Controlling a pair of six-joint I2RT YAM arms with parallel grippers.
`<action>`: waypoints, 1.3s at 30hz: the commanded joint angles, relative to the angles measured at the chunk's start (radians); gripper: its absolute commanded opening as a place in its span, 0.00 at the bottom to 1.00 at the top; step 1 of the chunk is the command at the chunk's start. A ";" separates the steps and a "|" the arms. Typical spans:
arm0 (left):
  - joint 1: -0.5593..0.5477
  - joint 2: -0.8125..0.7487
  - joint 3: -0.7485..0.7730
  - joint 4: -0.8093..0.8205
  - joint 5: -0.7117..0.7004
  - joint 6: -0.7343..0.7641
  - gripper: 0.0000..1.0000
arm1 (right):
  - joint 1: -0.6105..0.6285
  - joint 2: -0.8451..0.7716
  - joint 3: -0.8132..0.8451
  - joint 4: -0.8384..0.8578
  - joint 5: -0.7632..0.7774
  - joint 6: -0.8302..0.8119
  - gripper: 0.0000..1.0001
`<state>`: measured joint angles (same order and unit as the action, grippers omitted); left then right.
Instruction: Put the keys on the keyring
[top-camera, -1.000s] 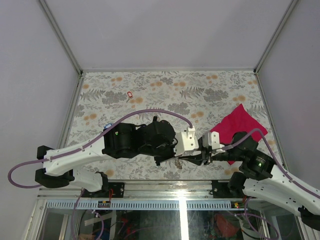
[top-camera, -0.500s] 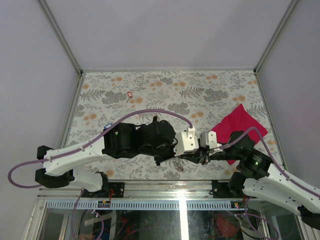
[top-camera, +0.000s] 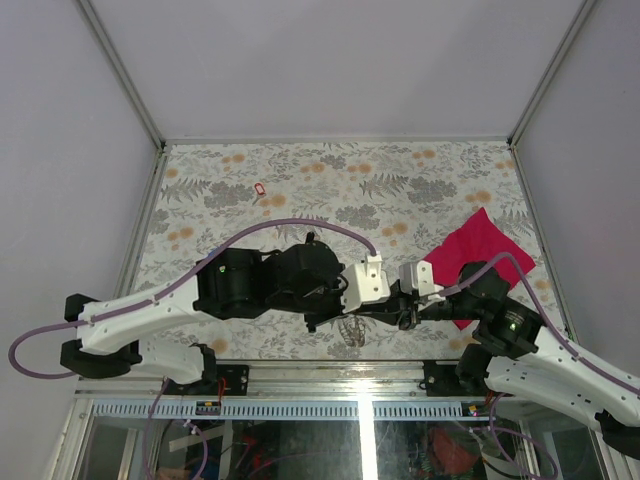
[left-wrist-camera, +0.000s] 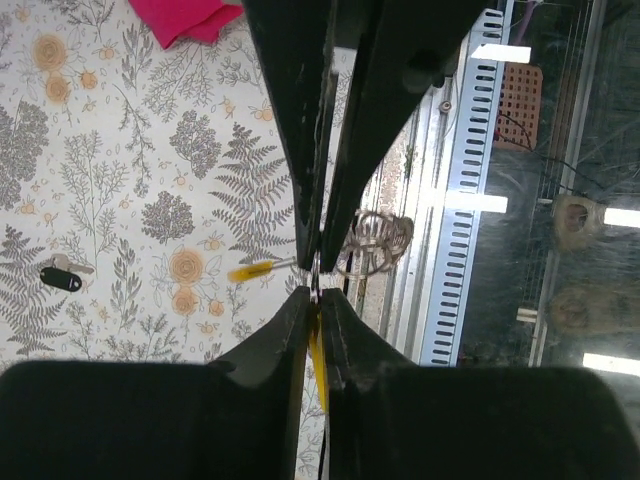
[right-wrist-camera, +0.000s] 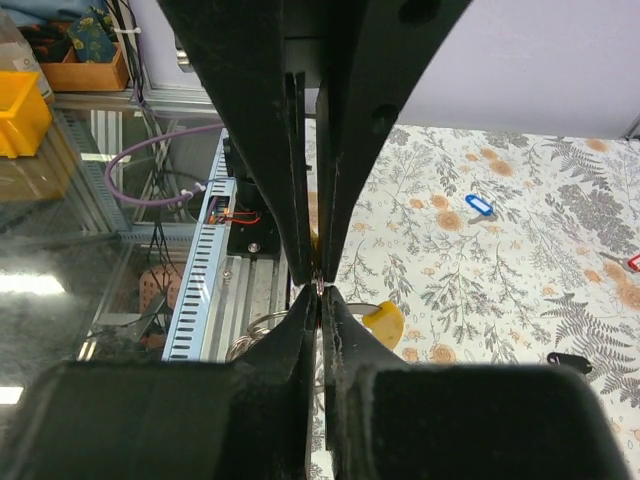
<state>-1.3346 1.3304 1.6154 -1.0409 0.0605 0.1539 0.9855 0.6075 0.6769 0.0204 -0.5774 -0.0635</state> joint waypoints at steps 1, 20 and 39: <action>-0.005 -0.076 -0.048 0.088 -0.003 -0.005 0.12 | 0.000 -0.028 0.053 0.057 0.000 0.027 0.01; -0.005 -0.305 -0.283 0.437 0.032 -0.074 0.20 | -0.001 -0.077 -0.010 0.277 0.016 0.173 0.01; -0.004 -0.497 -0.549 0.803 -0.054 -0.193 0.39 | 0.000 -0.122 -0.026 0.285 0.142 0.200 0.01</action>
<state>-1.3346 0.8417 1.1007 -0.3870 0.0395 0.0025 0.9855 0.5030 0.6323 0.2451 -0.5194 0.1261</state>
